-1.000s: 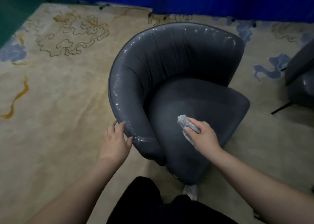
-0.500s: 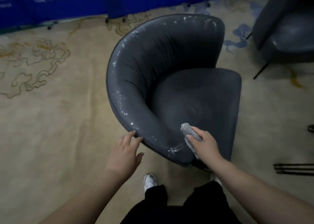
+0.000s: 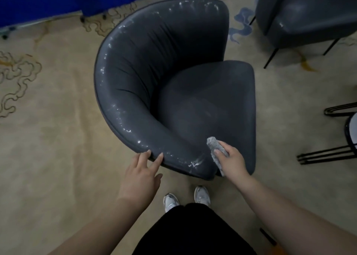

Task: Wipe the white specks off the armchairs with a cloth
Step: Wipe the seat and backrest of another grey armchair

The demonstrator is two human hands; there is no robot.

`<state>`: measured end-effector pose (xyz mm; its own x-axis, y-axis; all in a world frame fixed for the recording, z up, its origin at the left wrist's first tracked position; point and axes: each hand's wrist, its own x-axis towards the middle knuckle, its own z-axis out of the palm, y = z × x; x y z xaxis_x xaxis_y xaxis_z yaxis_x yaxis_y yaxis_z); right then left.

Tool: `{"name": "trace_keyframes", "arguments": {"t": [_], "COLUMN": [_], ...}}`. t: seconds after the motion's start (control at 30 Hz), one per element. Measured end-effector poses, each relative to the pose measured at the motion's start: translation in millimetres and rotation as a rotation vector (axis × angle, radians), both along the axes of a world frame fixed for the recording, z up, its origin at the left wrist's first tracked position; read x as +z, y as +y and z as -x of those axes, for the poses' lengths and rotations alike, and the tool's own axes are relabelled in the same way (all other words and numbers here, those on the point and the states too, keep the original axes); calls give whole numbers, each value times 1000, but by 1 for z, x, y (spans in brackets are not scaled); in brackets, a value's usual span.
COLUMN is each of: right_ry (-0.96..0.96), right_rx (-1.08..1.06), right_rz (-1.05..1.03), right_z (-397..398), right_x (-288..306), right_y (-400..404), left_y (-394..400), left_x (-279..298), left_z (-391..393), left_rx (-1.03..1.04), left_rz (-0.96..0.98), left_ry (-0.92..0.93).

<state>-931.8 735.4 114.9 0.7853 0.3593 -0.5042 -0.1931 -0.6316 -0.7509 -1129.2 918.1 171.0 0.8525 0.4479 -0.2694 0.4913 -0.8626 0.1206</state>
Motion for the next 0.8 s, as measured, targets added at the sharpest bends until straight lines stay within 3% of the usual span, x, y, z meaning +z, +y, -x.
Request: {"name": "trace_keyframes", "arguments": {"t": [0.17, 0.27, 0.37, 0.47, 0.67, 0.8], "right_ry": [54, 141, 218, 62, -104, -119], "right_rx": [-88, 66, 226, 369, 273, 211], "right_rz": [58, 174, 99, 116, -148, -123], "right_z": [-13, -21, -31, -29, 20, 25], "right_x": [-37, -59, -61, -49, -3, -2], "right_y": [7, 19, 29, 25, 1, 28], "left_y": [-2, -5, -9, -12, -15, -14], "left_x": [-5, -6, -7, -7, -8, -7], "left_z": [-2, -2, -1, -2, -6, -5], "left_rx": [16, 49, 88, 108, 121, 133], "left_rz": [-38, -37, -25, -4, 0, 5], "left_ry": [-49, -46, -47, -64, -88, -69]}}
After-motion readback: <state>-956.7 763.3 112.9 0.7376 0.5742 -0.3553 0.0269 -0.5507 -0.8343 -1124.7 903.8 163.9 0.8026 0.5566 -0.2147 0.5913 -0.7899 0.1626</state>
